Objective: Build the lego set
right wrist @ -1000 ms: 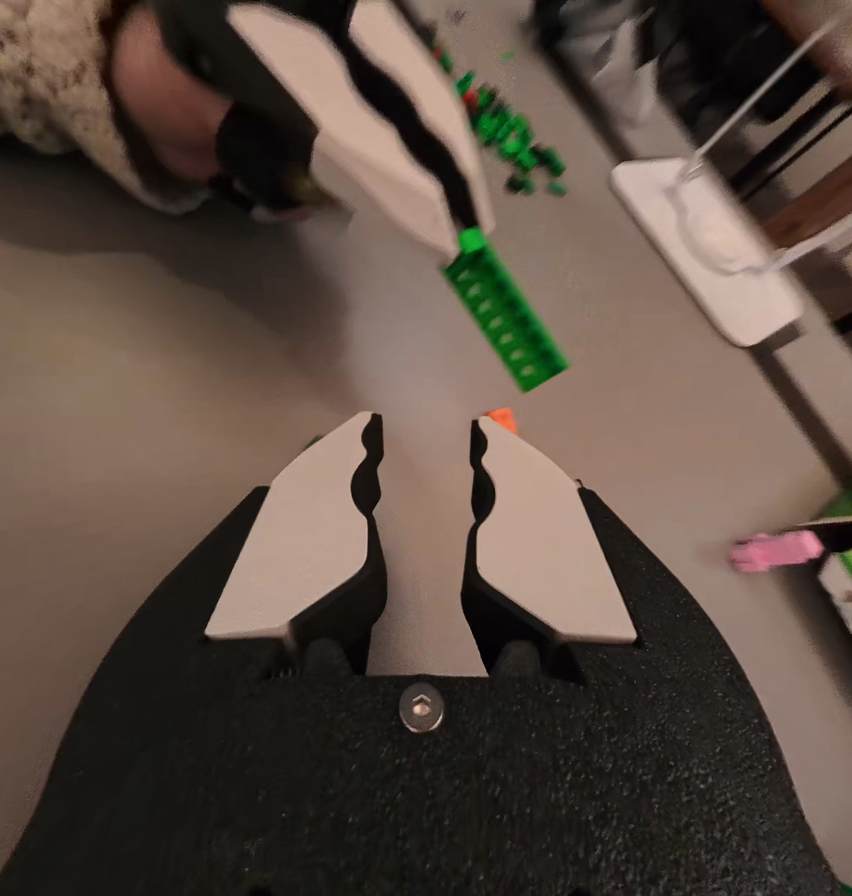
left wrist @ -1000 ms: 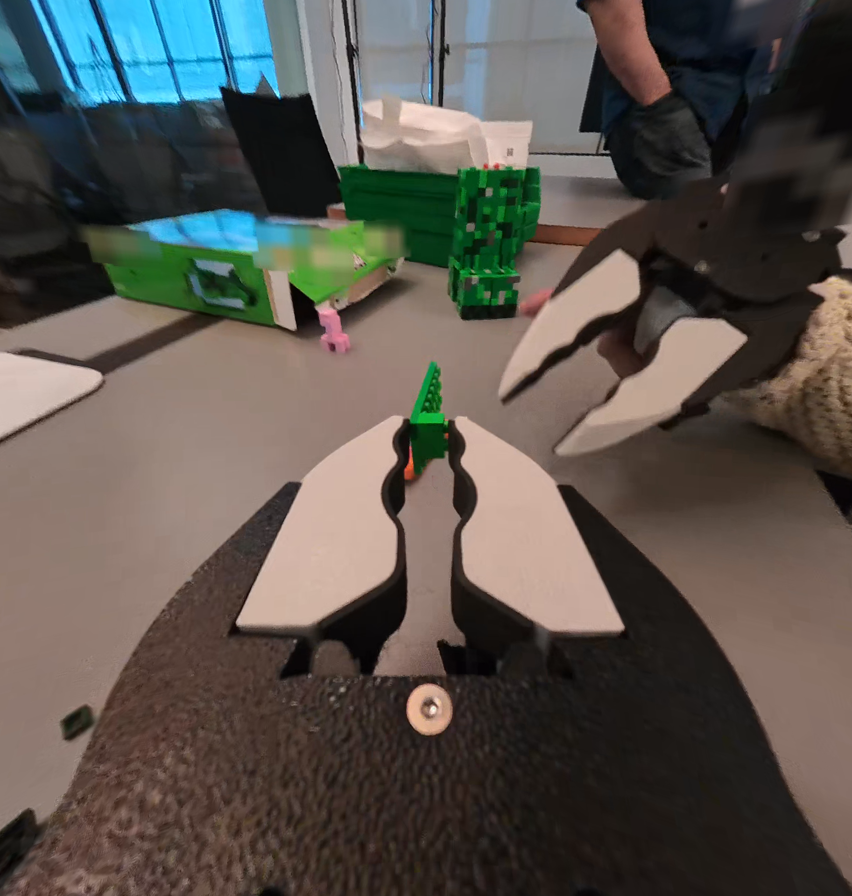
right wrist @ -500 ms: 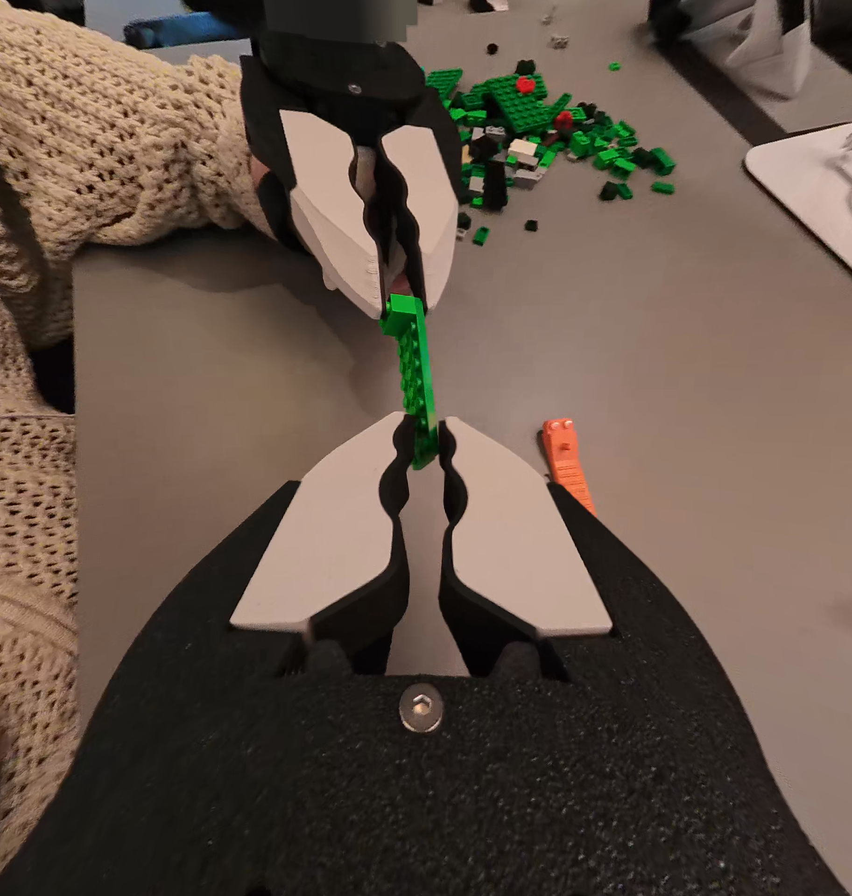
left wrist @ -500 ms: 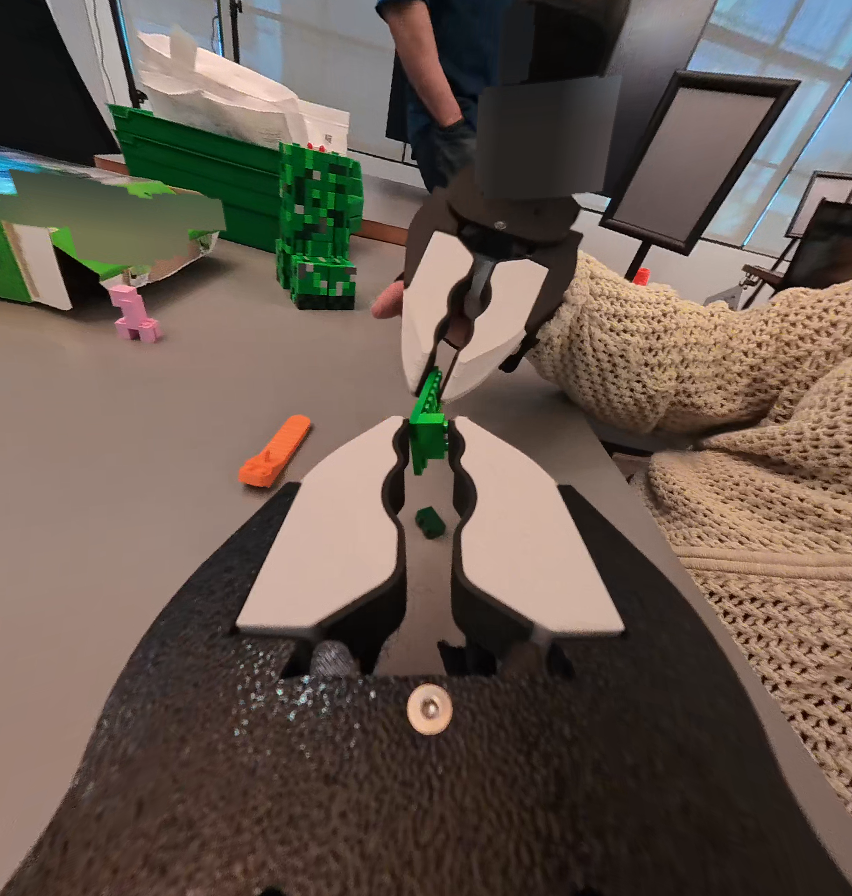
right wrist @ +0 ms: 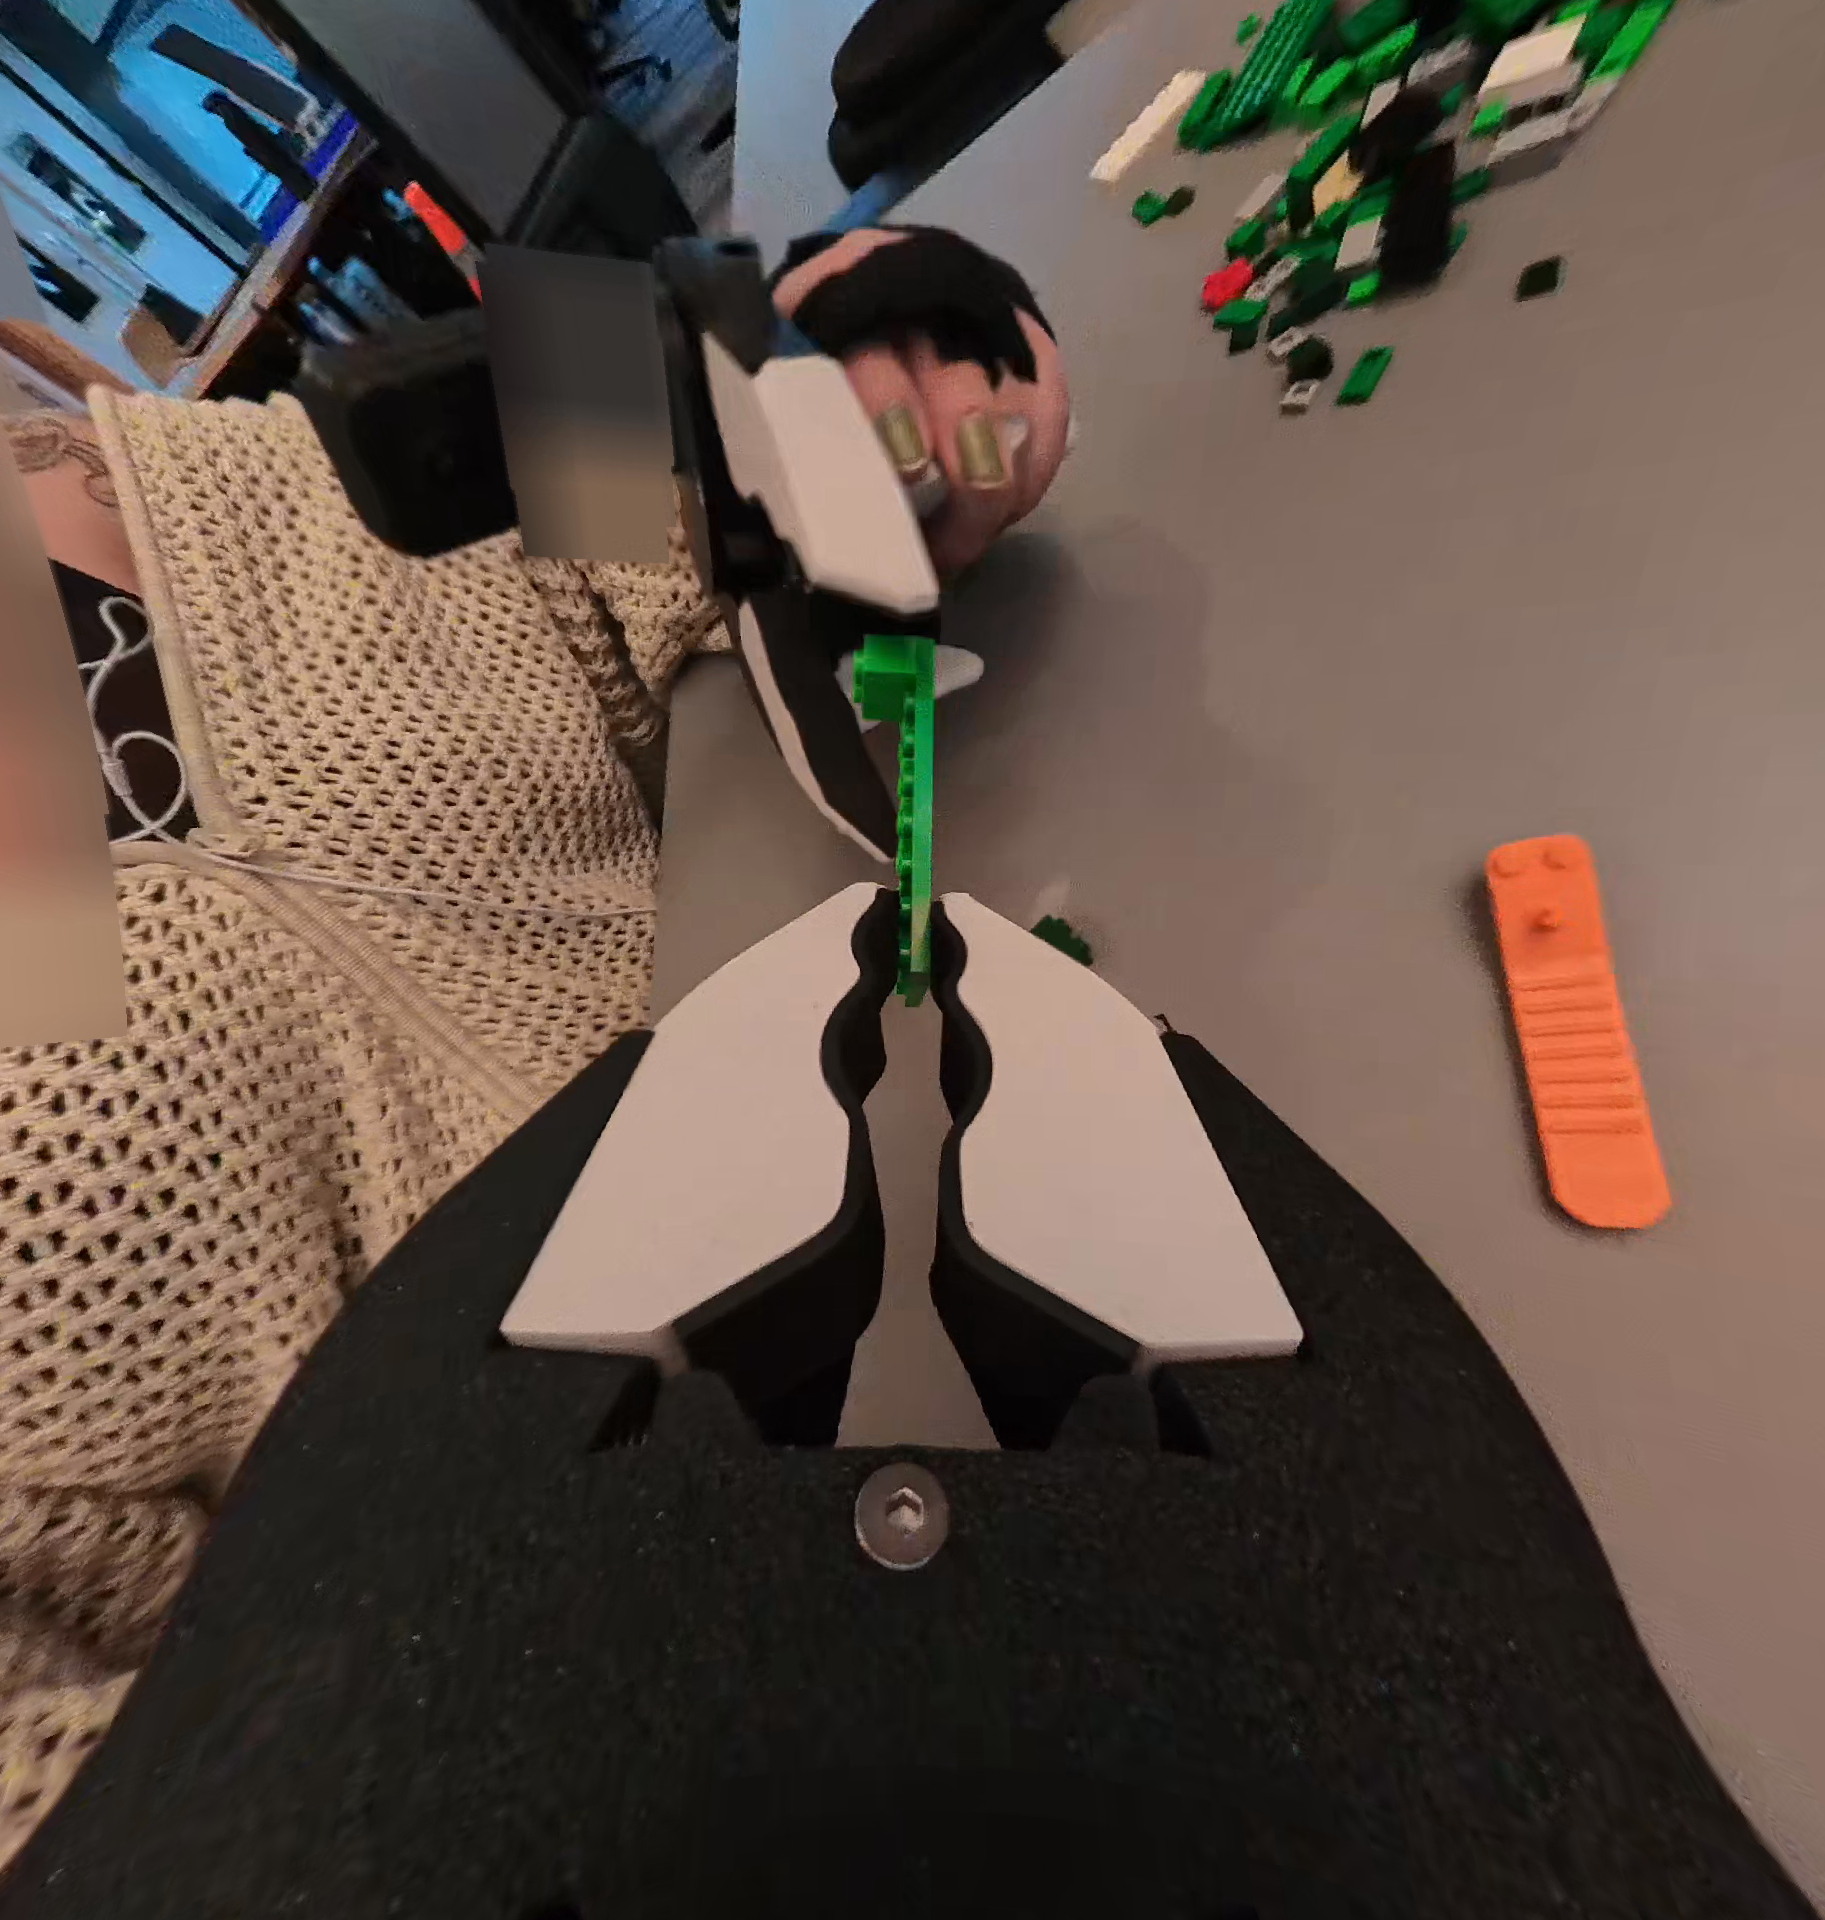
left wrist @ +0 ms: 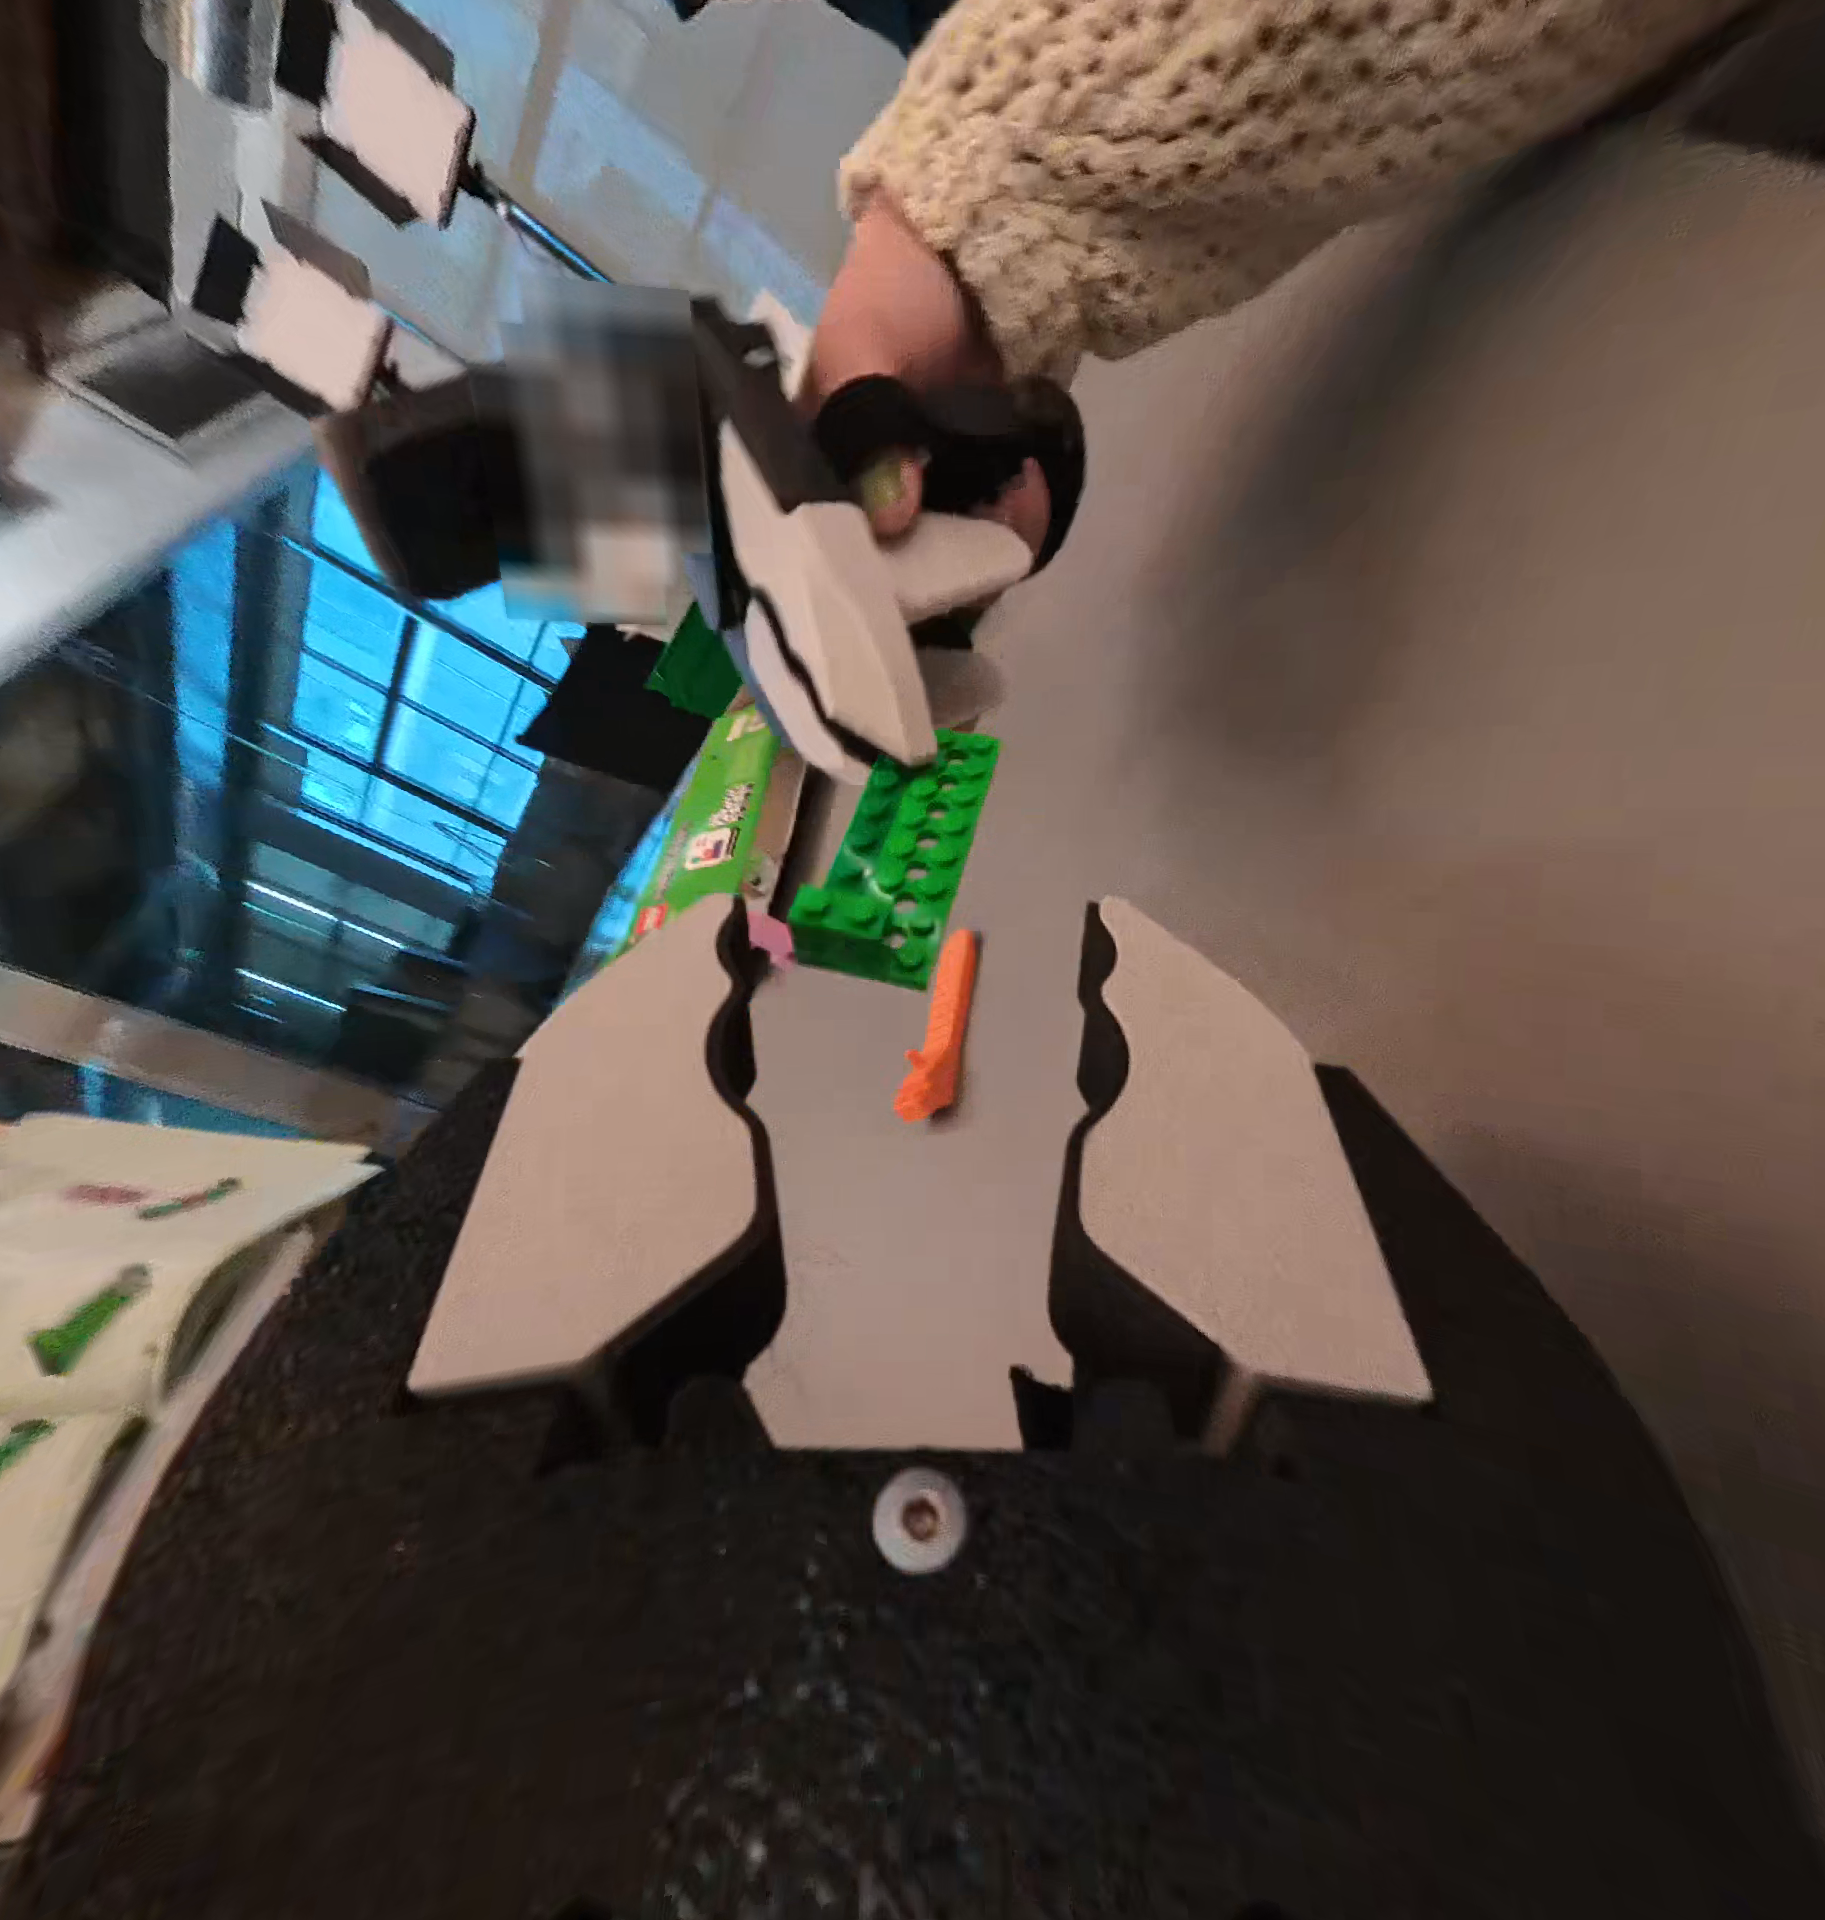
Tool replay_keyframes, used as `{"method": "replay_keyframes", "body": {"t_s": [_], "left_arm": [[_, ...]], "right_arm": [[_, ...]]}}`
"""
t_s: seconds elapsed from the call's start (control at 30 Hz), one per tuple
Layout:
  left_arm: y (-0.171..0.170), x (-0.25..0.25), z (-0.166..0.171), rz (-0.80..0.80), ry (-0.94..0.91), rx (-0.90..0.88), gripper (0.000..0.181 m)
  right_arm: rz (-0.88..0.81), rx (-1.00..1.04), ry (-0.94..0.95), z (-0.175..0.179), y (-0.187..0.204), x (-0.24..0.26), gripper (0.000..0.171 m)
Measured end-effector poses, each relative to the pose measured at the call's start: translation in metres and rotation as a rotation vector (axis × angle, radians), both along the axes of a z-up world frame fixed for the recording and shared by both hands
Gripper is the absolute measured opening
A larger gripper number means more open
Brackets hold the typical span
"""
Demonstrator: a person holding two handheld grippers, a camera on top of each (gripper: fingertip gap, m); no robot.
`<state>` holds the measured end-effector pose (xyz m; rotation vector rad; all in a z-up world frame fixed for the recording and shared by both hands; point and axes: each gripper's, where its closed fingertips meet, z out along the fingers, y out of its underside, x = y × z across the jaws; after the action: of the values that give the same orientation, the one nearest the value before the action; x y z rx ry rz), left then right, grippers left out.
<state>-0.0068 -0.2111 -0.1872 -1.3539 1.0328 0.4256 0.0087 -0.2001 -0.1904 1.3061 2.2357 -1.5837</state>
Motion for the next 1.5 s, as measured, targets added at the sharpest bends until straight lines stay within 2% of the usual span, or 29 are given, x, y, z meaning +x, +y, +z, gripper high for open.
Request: {"method": "replay_keyframes", "body": {"t_s": [0.17,0.6,0.73,0.87,0.93,1.03,1.17,1.4,1.5], "left_arm": [[-0.001,0.009,-0.003,0.001,0.121,0.059,0.046],[-0.001,0.014,-0.008,-0.026,0.118,0.050,0.027],[-0.001,0.014,-0.010,-0.027,0.106,0.032,0.026],[0.009,-0.006,-0.009,0.089,0.098,0.037,0.026],[0.011,-0.016,-0.010,0.120,0.078,0.015,0.026],[0.010,-0.024,-0.011,0.115,0.040,-0.018,0.026],[0.006,-0.033,-0.014,0.098,-0.018,-0.086,0.026],[0.000,-0.037,-0.032,0.082,-0.154,-0.287,0.026],[0.001,-0.044,-0.038,0.119,-0.157,-0.321,0.026]], "right_arm": [[0.087,-0.014,-0.091,-0.002,-0.004,0.008,0.005],[0.120,-0.006,-0.130,-0.005,-0.006,0.014,0.005],[0.078,0.022,-0.094,-0.009,-0.003,0.008,0.007],[-0.057,0.076,0.080,-0.003,0.010,-0.009,0.025],[-0.139,0.133,0.174,0.000,0.021,-0.013,0.028],[-0.170,0.169,0.266,-0.002,0.017,-0.011,0.028],[-0.199,0.403,0.342,-0.021,0.017,-0.008,0.029],[-0.037,0.658,0.220,-0.055,-0.012,0.009,0.034],[-0.112,0.707,0.129,-0.057,-0.008,0.000,0.028]]}}
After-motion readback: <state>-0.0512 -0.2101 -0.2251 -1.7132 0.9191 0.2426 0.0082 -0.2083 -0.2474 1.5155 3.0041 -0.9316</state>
